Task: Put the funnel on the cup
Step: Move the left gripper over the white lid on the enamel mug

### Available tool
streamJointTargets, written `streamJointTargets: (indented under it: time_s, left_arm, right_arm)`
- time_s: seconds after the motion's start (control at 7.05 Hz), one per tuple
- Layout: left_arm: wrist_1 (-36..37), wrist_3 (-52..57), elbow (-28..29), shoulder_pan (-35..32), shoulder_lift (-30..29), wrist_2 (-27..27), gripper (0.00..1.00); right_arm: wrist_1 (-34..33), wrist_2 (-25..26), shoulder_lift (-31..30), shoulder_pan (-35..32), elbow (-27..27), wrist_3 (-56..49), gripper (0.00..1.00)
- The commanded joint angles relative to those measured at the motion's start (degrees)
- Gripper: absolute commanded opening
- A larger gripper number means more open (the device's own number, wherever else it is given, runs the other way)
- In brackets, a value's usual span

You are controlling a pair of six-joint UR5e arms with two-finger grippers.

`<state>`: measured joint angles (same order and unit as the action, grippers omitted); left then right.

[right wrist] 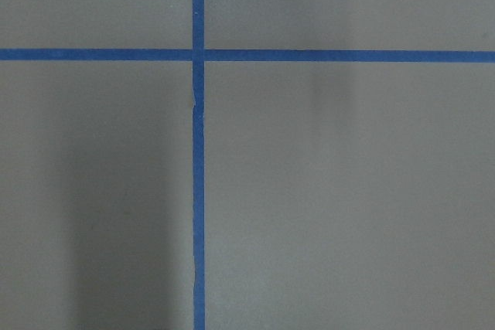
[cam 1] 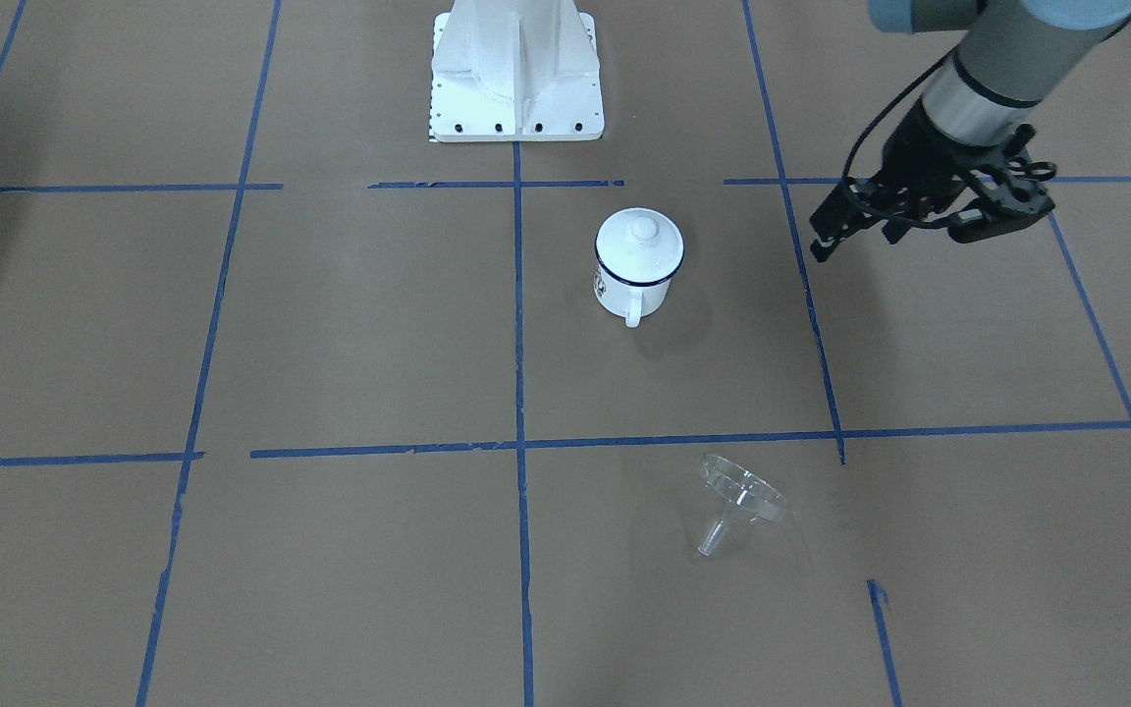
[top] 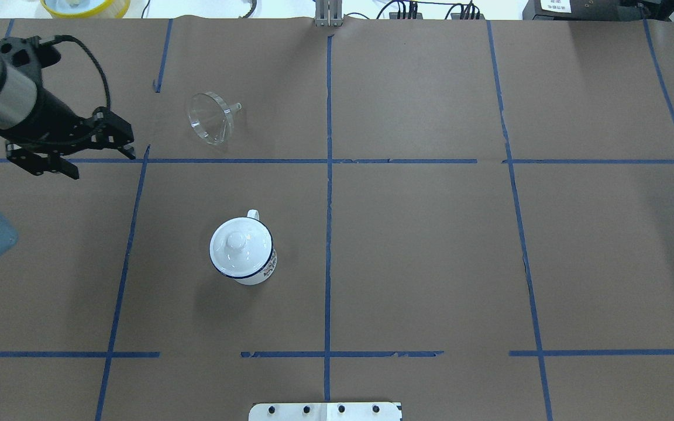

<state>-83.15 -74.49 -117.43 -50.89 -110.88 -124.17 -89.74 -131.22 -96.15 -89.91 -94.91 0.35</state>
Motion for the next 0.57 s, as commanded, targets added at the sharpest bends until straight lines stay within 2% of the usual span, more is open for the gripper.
streamJointTargets:
  time_s: [0.0, 0.28, 0.43]
  left_arm:
    - [3.2, -12.8, 0.8, 9.9, -7.7, 8.0, 1.00]
    - [3.2, -17.5, 5.1, 16.0, -11.3, 14.1, 1.00]
    - [3.3, -17.8, 5.4, 16.9, -11.5, 14.4, 0.99]
  right_arm:
    - [0.0, 0.0, 0.0, 0.0, 0.0, 0.0, 1.00]
    - [0.0, 0.0, 0.0, 0.0, 0.0, 0.0, 1.00]
    - [0.0, 0.0, 0.0, 0.0, 0.0, 0.0, 1.00]
